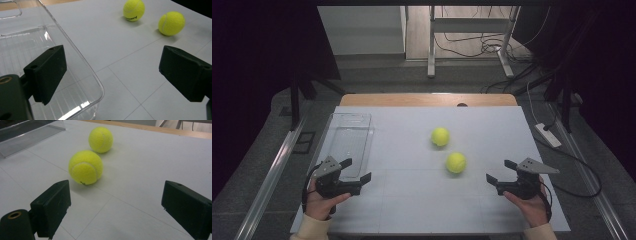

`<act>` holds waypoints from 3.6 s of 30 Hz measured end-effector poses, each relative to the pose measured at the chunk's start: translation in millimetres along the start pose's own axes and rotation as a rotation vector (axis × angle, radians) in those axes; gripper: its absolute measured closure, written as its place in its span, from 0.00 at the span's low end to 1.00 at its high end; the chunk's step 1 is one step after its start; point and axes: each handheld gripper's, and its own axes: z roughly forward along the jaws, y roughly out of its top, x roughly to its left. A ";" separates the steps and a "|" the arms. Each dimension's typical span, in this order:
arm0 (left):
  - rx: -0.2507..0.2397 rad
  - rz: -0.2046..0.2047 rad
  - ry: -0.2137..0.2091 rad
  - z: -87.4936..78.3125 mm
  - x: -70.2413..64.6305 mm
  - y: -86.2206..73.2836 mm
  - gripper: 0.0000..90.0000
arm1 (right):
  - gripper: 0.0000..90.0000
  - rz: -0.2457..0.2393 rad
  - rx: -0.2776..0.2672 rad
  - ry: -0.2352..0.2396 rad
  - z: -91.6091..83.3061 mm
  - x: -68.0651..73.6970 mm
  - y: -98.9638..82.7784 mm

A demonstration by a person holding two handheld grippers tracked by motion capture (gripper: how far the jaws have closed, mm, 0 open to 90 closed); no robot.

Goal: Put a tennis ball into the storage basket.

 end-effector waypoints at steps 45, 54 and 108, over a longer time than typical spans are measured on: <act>0.011 0.016 -0.030 2.0 -9.5 6.5 0.10 | 0.11 0.030 -0.009 0.015 0.5 -4.9 -1.5; 0.019 0.016 -0.054 4.2 -9.8 9.1 0.09 | 0.11 0.016 -0.007 0.022 1.0 -3.7 0.2; 0.151 0.128 -0.117 76.5 -42.6 76.0 0.11 | 0.12 -0.002 0.024 0.033 13.6 3.7 0.0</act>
